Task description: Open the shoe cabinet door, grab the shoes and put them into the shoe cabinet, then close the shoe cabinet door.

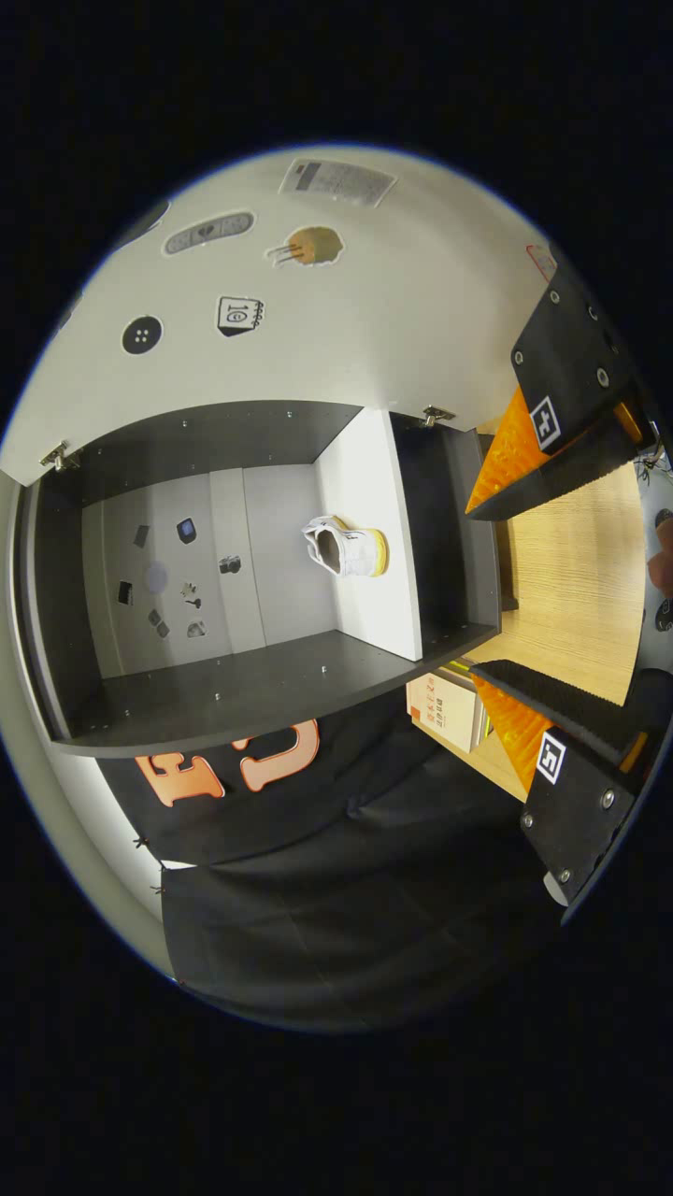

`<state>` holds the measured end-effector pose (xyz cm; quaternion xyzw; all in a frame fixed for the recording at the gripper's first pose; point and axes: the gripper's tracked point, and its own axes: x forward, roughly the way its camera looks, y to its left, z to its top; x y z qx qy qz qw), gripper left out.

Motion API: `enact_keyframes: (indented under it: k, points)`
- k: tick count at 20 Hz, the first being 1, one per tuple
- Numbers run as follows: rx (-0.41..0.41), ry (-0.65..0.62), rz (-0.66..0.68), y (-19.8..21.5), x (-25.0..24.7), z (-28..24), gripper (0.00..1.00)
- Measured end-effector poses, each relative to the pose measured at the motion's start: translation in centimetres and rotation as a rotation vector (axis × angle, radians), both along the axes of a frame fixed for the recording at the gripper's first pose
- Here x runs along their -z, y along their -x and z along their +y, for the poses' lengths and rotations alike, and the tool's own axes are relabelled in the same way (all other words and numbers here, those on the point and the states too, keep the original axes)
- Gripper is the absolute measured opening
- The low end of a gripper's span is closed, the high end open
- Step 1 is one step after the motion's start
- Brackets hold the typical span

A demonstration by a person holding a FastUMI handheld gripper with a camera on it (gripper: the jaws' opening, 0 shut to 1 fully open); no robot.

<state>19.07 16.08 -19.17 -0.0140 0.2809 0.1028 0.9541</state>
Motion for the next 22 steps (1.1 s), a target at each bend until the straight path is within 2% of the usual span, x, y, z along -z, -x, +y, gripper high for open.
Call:
enact_keyframes:
  k: [5,13,19,22]
  points:
    - [-0.074,-0.063,-0.001,5.9,-2.7,-2.2,0.94]
    - [-0.178,-0.098,-0.031,13.1,-6.5,-10.5,0.95]
    - [-0.139,-0.122,-0.085,13.8,-9.8,-18.2,0.95]
    - [-0.093,-0.111,-0.116,12.4,-9.7,-22.0,0.95]
